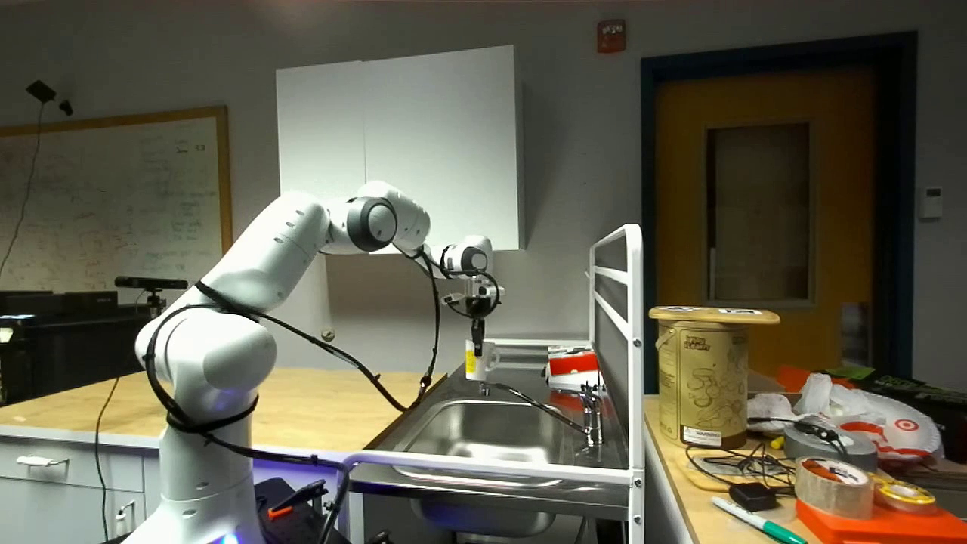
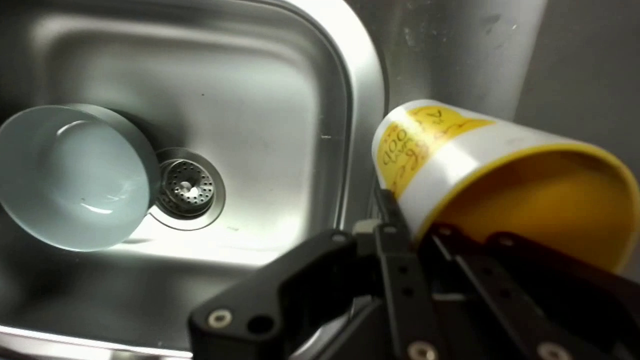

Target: Remove the white and yellow mug from the sink

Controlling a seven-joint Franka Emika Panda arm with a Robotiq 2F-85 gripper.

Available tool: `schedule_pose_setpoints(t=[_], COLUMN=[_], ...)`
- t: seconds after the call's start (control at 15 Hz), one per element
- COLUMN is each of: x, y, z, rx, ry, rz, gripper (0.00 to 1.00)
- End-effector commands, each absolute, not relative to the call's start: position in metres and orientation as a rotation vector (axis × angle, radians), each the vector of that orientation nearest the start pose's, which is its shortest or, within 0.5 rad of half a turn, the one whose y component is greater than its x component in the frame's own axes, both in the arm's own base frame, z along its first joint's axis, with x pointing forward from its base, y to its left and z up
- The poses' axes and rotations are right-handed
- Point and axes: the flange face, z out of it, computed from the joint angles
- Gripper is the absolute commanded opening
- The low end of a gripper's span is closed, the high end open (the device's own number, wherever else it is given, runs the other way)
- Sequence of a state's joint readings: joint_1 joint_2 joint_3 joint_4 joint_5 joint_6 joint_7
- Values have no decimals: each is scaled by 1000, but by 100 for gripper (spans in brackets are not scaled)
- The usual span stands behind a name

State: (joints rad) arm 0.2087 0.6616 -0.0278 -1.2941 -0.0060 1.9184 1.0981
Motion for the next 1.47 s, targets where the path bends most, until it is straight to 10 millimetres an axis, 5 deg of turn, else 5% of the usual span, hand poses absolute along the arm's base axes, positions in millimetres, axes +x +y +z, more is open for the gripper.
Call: schedule_pose_setpoints(t=[0.0,0.33,0.67,1.4], x=[750,766,770,767], y=[127,120,117,133], z=[331,290,284,271], rx=[-2804,-2788,-2819,-2941], ry=[1216,1117,1135,1569], rz=[132,248,303,48], gripper=[3,2,3,2])
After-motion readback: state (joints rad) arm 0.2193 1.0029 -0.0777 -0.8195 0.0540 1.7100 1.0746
